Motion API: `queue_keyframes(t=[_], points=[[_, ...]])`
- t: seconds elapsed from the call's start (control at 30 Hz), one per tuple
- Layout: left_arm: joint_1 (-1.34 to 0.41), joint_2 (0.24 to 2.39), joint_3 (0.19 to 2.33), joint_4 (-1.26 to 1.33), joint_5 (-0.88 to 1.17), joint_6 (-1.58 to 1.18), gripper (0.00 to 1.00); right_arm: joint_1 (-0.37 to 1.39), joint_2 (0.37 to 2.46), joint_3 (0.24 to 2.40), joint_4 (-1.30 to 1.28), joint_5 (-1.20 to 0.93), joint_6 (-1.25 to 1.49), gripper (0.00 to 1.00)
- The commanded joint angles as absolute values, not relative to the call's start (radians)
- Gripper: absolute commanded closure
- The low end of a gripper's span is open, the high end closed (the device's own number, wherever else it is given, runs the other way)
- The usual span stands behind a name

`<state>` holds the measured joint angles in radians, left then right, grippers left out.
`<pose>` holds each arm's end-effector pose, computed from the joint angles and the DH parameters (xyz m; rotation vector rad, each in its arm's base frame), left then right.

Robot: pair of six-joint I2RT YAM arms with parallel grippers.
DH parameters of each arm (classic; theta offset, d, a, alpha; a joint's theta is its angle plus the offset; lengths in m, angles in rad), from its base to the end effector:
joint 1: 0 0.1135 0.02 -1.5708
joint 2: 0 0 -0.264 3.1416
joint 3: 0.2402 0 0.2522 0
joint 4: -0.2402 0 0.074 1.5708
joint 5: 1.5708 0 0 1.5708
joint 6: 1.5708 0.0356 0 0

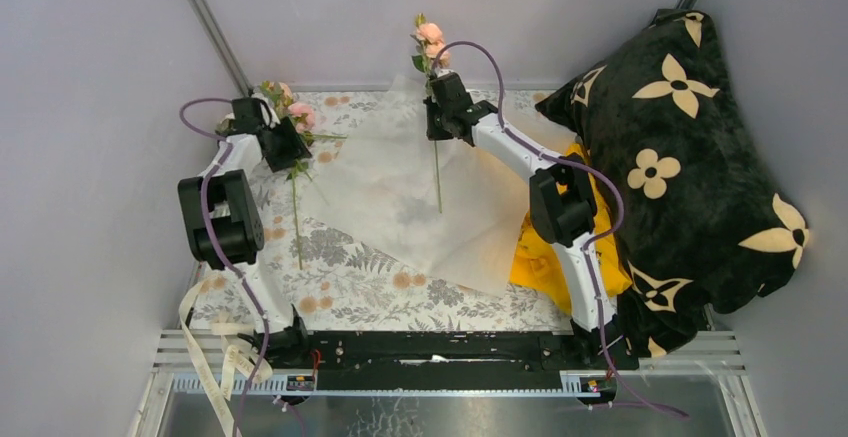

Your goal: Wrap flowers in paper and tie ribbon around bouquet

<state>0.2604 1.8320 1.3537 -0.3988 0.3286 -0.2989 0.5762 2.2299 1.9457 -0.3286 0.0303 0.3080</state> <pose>0.3915 0.0924 0.2263 -0.5294 2.3698 -0.4187 0.4394 0.2842 0.2481 -0.2797 2.2042 0.4632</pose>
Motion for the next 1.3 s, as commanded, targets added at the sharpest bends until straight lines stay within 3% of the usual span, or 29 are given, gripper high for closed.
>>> queue_keyframes(t=[0.0, 0.1, 0.23, 0.4, 0.63, 1.03, 1.27], points=[[0.260, 1.917, 1.399, -0.401, 0.303, -0.272, 0.42, 0.569, 2.381, 2.120, -0.495, 0.143, 0.243, 0.74], [0.259, 1.935, 1.409, -0.364, 0.324, -0.330, 0.47, 0.557, 2.416, 2.158, -0.496, 0.202, 0.253, 0.57], [0.246, 1.927, 1.437, -0.351, 0.312, -0.370, 0.52, 0.557, 2.369, 2.100, -0.460, 0.238, 0.248, 0.52], [0.206, 1.907, 1.419, -0.259, 0.319, -0.500, 0.53, 0.557, 2.249, 1.949, -0.368, 0.261, 0.269, 0.52], [0.139, 1.974, 1.439, -0.172, 0.121, -0.666, 0.51, 0.558, 2.142, 1.806, -0.309, 0.213, 0.281, 0.51], [0.087, 2.175, 1.603, -0.235, -0.040, -0.776, 0.42, 0.558, 2.034, 1.655, -0.262, 0.123, 0.302, 0.52], [0.079, 2.292, 1.717, -0.259, -0.048, -0.793, 0.41, 0.558, 1.987, 1.589, -0.259, 0.092, 0.307, 0.53]])
